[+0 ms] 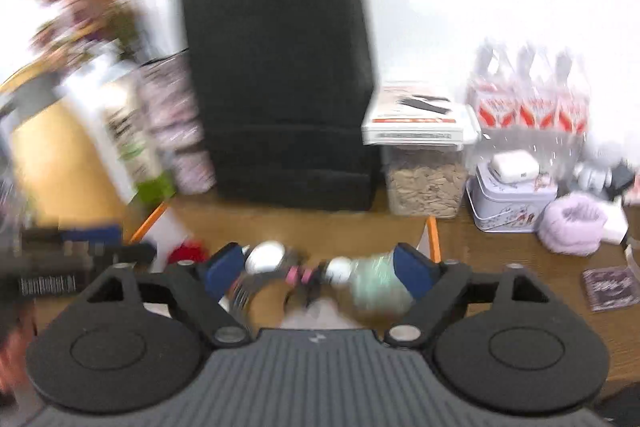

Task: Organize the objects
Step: 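Carry the orange item and white cap into the box and open both grippers, then withdraw both grippers from the box toward the remaining white caps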

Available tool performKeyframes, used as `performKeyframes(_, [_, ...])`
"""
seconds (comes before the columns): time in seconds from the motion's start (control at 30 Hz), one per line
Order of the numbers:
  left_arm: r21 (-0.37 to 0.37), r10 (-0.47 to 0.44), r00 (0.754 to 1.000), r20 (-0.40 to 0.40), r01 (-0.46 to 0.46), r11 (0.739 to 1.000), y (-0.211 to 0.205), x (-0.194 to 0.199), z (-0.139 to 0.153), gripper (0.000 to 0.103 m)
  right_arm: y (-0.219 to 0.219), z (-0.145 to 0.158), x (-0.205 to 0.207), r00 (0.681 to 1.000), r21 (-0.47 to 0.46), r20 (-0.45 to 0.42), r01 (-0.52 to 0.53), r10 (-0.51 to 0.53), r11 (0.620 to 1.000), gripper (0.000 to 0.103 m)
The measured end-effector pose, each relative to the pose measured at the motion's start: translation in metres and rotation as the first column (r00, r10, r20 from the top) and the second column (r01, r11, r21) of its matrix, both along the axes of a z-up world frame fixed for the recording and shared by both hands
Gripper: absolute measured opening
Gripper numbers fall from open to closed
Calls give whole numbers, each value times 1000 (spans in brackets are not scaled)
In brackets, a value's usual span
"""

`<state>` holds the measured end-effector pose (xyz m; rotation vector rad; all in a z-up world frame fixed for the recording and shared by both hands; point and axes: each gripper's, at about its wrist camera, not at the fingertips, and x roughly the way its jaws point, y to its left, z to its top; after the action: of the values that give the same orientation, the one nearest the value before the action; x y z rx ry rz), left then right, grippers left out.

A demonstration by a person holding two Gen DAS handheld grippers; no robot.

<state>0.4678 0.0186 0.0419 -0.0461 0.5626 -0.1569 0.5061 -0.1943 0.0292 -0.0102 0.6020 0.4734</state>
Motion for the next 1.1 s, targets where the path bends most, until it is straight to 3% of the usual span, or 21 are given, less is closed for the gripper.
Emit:
performKeyframes(0.1, [-24, -16, 999, 37, 17, 1000, 0, -57, 10, 80, -9, 7, -55, 998, -73, 52, -14, 18, 997, 87])
performKeyframes(0.17, [23, -4, 997, 74, 2, 1000, -5, -99, 11, 80, -16, 7, -96, 994, -109, 105, 7, 5, 994, 96])
performKeyframes(0.27, [105, 30, 989, 145, -45, 993, -10, -166, 4, 87, -21, 1, -162, 983, -164, 182, 52, -21, 985, 101])
performKeyframes(0.47, [-43, 61, 995, 82, -57, 997, 4, -282, -15, 94, -38, -19, -276, 988, -109, 153, 48, -31, 993, 103])
performKeyframes(0.67, [1, 31, 999, 27, -31, 1000, 5, -366, -33, 97, -65, -49, -373, 995, 4, 79, 61, -61, 998, 103])
performKeyframes(0.83, [23, 76, 997, -17, -75, 997, 1, -378, -48, 97, -71, -58, -410, 995, 8, 74, 66, -67, 998, 103])
performKeyframes(1.1, [29, 73, 997, -25, -72, 997, 1, -359, -58, 94, -78, -66, -395, 992, -21, 64, 114, -113, 993, 103])
